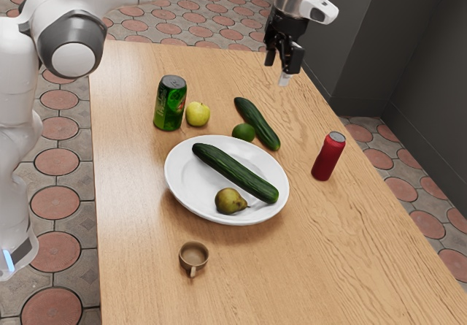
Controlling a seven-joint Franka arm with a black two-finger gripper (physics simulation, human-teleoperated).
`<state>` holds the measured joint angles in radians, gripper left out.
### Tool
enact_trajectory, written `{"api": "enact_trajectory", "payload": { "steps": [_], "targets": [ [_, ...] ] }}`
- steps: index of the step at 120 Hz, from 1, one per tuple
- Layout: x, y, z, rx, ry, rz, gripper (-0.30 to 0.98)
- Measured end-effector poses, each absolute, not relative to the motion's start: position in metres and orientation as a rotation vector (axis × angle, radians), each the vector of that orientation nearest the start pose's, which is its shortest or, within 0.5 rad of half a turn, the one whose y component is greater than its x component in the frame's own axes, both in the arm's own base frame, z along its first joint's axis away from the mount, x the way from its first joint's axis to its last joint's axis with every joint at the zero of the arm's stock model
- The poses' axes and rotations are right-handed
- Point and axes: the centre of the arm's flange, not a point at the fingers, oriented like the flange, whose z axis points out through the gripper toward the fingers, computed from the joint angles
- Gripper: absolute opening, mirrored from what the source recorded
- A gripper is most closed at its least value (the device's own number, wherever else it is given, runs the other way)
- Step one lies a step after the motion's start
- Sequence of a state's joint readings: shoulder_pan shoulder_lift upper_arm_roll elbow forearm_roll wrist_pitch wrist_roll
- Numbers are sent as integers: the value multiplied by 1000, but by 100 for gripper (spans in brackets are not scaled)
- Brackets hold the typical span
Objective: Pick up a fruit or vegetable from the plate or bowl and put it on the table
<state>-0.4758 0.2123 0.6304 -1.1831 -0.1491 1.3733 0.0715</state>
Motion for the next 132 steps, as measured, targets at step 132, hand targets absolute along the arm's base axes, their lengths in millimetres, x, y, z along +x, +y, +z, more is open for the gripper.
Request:
{"api": "enact_trajectory", "payload": {
  "steps": [132],
  "targets": [
    [551, -134, 734, -3010, 733, -85, 69]
  ]
}}
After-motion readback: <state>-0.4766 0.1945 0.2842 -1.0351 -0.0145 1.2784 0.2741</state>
